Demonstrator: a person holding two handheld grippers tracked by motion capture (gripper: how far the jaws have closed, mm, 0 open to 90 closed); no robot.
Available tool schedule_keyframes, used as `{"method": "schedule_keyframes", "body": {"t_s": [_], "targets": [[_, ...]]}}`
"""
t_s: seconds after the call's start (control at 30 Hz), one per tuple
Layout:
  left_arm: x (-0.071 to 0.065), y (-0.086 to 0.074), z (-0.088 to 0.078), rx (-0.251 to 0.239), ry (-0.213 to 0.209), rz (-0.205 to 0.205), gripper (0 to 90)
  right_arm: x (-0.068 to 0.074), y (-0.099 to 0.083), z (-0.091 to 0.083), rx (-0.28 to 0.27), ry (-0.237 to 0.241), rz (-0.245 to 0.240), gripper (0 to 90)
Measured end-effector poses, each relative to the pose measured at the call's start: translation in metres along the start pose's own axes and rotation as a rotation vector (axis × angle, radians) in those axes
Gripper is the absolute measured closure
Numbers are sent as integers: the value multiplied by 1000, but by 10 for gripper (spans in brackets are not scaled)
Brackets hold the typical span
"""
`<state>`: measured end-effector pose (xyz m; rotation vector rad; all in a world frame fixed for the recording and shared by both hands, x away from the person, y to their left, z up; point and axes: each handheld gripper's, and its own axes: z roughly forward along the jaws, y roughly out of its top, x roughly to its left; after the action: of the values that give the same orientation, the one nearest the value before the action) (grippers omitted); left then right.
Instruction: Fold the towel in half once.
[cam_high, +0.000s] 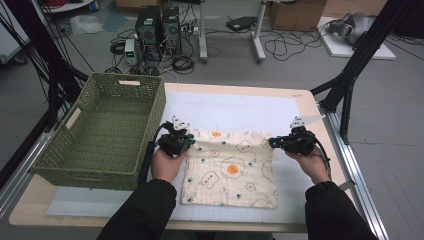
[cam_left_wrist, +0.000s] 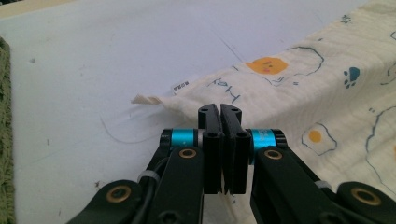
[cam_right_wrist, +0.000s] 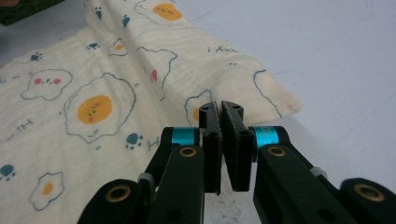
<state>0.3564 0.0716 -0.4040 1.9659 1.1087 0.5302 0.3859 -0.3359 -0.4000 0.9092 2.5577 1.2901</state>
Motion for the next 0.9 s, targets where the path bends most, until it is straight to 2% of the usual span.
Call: {"method": "schedule_keyframes", "body": {"t_s": [0.13, 0.2, 0.33, 0.6, 0.9], "targets": [[-2, -5, -7, 1, -11, 15, 871, 6, -1, -7, -10, 18, -7, 866], [-4, -9, -10, 1, -11, 29, 870, 8, -5, -10, -20, 35, 4, 866], [-10, -18, -14, 11, -19, 53, 869, 14, -14, -9, 2, 44, 8, 865], [-17, -34, -15, 41, -48, 71, 864, 23, -29, -11, 23, 67, 11, 863], [-16, -46, -14, 74, -70, 73, 860, 31, -47, -2, 52, 85, 21, 862]]}}
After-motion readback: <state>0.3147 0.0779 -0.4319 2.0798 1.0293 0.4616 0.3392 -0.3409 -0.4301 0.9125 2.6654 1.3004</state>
